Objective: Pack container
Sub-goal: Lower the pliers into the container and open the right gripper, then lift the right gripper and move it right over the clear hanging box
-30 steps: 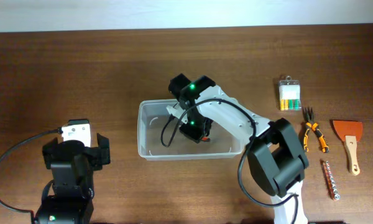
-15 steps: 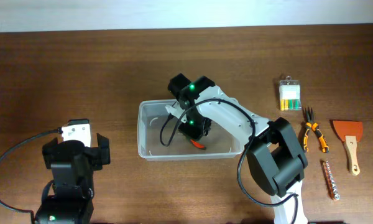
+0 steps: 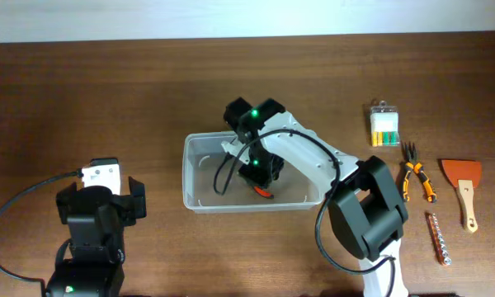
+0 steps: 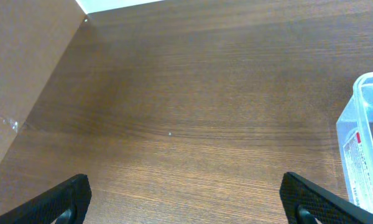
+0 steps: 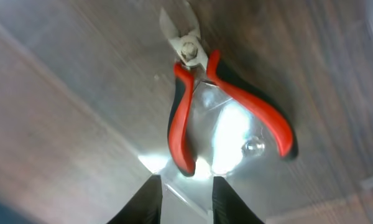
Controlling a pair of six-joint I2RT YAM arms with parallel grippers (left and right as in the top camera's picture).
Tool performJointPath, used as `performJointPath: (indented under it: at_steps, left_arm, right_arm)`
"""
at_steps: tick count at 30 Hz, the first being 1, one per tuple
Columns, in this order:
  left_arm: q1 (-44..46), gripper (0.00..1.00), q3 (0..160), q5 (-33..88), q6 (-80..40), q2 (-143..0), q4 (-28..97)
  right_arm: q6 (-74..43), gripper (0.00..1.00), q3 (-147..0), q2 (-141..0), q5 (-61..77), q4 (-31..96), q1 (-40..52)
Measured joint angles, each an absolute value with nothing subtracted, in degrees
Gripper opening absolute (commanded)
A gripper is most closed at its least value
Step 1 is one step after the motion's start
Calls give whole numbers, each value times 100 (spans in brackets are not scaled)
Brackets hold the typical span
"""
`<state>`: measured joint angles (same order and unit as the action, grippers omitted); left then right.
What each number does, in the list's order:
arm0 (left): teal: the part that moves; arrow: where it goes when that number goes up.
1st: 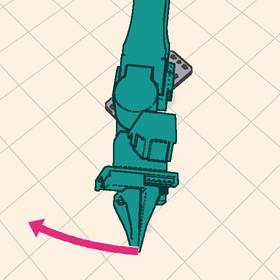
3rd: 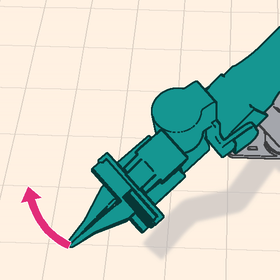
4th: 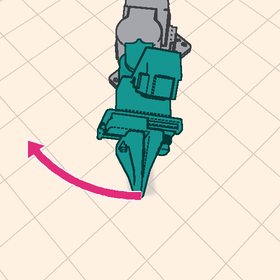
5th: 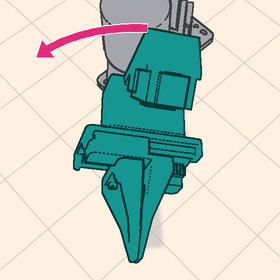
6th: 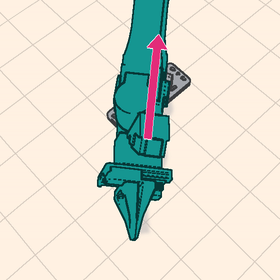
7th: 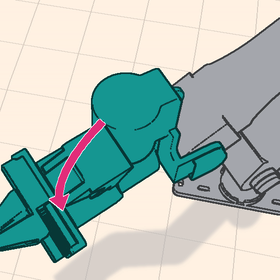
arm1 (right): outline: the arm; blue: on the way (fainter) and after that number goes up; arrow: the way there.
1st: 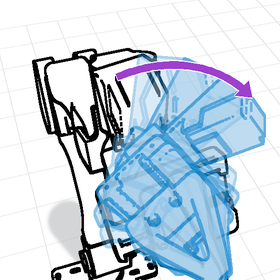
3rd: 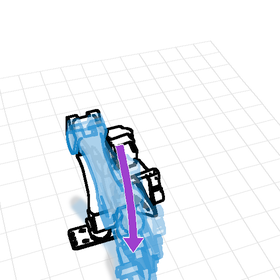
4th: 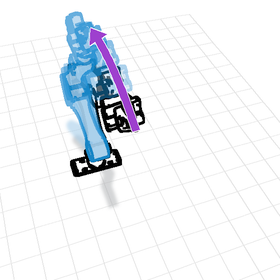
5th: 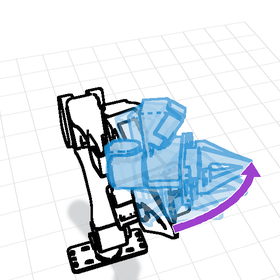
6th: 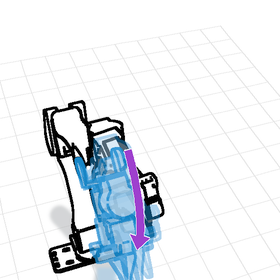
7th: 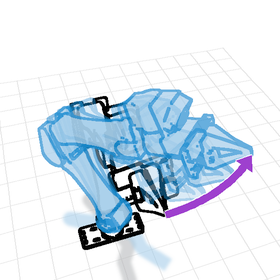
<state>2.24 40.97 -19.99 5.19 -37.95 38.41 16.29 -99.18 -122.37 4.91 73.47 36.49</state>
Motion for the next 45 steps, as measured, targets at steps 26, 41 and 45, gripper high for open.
performJointPath:
  at_steps: [26,41,45]
  left_arm:
    - [224,99,4097,-1999,517,-3795,3841]
    - [224,99,4097,-1999,517,-3795,3841]
    - [224,99,4097,-1999,517,-3795,3841]
  right_arm:
    - [1424,99,-14204,-12254,523,9699,3367]
    - [902,99,-14202,-11236,115,9697,1837]
    - [814,99,-14164,-10807,36,9697,1046]
